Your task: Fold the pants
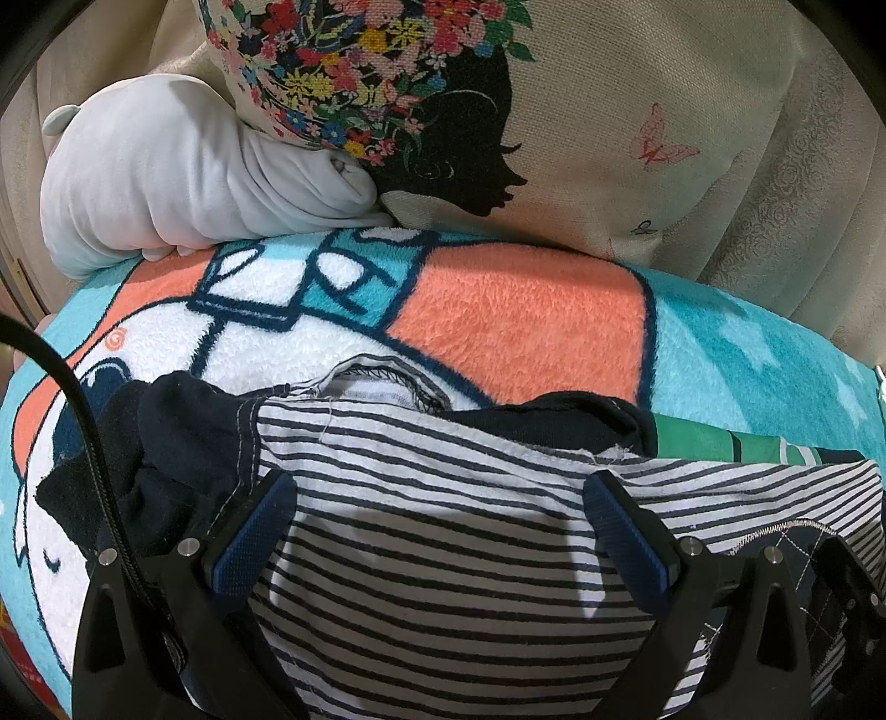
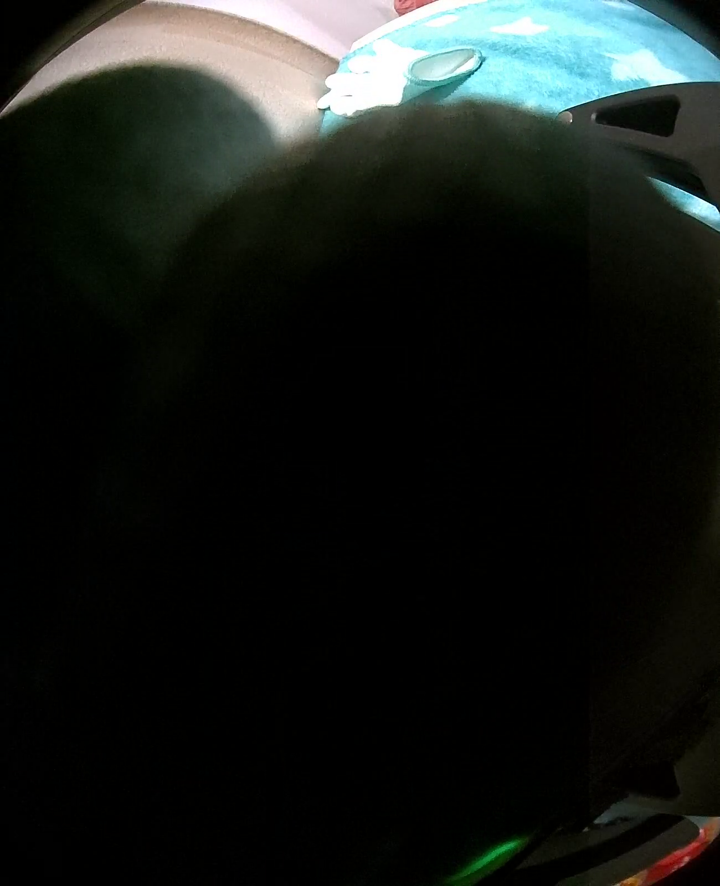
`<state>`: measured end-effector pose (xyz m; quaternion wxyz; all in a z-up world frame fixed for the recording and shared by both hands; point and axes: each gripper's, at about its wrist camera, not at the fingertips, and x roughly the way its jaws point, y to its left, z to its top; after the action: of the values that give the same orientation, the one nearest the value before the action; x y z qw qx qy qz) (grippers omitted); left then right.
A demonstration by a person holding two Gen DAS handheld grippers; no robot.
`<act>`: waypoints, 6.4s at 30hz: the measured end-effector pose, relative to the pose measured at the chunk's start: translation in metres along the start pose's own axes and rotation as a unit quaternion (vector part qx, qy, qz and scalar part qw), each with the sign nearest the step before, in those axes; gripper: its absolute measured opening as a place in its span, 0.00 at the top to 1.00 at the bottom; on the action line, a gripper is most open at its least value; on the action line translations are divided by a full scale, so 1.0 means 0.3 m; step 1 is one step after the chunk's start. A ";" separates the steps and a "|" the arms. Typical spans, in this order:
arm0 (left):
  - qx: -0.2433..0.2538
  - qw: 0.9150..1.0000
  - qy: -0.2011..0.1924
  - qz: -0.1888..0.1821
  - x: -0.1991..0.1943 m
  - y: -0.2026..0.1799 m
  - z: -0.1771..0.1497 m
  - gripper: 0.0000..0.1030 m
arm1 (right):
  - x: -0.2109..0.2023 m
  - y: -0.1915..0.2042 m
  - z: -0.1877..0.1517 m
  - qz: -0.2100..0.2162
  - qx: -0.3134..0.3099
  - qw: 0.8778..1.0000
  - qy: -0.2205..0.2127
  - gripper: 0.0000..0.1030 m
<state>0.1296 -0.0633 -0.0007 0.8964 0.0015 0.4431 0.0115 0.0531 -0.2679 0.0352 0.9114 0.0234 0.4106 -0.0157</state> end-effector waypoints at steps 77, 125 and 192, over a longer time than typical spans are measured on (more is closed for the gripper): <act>-0.002 1.000 -0.001 -0.002 -0.005 0.002 -0.002 0.00 | 0.042 0.019 -0.008 -0.031 -0.019 0.999 0.027 0.00; -0.003 1.000 0.000 -0.001 -0.003 -0.003 0.000 0.00 | 0.041 0.015 -0.009 -0.031 -0.019 0.999 0.027 0.00; -0.003 1.000 -0.001 -0.001 -0.002 -0.009 0.006 0.00 | 0.053 0.054 -0.011 -0.043 -0.023 0.998 0.031 0.00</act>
<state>0.1307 -0.0659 0.0008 0.8967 -0.0018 0.4425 0.0116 0.0619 -0.2517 0.0215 0.8971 -0.0147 0.4393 -0.0443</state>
